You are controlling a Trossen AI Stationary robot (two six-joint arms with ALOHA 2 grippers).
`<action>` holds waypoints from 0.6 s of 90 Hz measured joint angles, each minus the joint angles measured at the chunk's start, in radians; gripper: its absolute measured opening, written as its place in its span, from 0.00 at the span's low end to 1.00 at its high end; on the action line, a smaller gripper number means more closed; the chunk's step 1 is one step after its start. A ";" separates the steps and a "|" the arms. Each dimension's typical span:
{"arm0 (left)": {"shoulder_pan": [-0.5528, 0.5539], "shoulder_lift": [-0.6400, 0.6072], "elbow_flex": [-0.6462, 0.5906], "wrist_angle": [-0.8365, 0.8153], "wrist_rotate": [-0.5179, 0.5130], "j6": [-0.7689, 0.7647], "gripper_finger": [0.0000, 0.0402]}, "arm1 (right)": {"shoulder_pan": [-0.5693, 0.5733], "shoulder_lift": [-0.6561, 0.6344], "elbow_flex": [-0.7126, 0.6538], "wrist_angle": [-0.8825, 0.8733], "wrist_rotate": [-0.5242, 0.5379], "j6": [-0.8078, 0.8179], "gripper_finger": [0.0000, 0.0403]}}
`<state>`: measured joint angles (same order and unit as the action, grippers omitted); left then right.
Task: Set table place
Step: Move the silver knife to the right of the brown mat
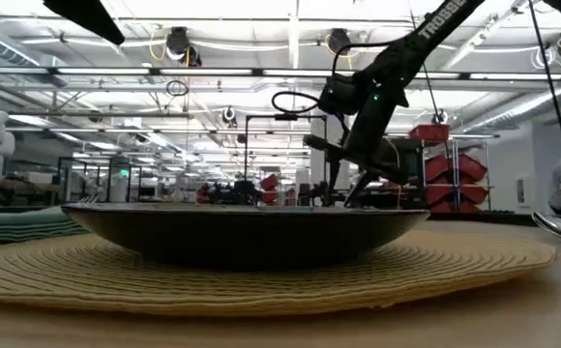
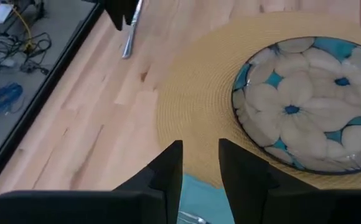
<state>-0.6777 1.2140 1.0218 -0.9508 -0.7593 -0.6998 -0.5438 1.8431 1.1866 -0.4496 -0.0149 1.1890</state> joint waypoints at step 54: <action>-0.006 0.000 0.000 0.001 0.000 0.000 0.22 | -0.076 0.064 0.000 0.070 -0.150 -0.496 0.34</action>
<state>-0.6842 1.2140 1.0218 -0.9502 -0.7597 -0.6994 -0.6202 1.9076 1.1866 -0.3799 -0.1649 0.6931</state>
